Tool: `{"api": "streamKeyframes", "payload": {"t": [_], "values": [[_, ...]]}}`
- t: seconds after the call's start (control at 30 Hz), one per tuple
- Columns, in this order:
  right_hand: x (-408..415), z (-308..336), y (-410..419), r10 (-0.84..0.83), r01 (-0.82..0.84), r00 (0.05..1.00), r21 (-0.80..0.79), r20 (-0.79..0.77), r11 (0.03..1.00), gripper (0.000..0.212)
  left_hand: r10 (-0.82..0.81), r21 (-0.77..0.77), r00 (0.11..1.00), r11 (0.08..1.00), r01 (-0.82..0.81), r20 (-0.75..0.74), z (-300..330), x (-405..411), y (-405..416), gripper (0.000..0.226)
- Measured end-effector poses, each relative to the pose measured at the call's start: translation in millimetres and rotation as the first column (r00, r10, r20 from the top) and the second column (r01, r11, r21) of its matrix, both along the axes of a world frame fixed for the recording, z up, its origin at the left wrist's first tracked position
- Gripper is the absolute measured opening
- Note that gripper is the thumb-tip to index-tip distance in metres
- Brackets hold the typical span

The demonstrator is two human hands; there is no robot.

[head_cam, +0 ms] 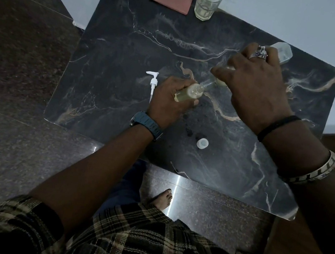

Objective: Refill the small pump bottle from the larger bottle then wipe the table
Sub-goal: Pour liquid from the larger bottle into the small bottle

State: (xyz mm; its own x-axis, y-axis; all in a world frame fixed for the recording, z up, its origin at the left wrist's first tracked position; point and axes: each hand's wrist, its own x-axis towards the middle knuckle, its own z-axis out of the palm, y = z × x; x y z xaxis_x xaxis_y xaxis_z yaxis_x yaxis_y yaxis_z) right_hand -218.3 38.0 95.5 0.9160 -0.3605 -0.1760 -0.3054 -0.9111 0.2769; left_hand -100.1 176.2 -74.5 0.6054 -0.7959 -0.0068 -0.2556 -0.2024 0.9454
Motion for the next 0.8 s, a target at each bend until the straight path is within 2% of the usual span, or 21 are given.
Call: {"api": "streamKeyframes", "payload": {"t": [0.3, 0.8], "values": [[1.7, 0.6, 1.7, 0.001, 0.000, 1.000, 0.010, -0.004, 1.000, 0.063, 0.015, 0.039, 0.999, 0.999, -0.013, -0.049, -0.8, -0.3, 2.0, 0.046], [4.2, -0.3, 2.6, 0.006, -0.006, 1.000, -0.011, -0.002, 1.000, 0.057, 0.009, 0.014, 1.000, 1.000, -0.009, 0.009, -3.0, 1.1, 1.0, 0.041]]}}
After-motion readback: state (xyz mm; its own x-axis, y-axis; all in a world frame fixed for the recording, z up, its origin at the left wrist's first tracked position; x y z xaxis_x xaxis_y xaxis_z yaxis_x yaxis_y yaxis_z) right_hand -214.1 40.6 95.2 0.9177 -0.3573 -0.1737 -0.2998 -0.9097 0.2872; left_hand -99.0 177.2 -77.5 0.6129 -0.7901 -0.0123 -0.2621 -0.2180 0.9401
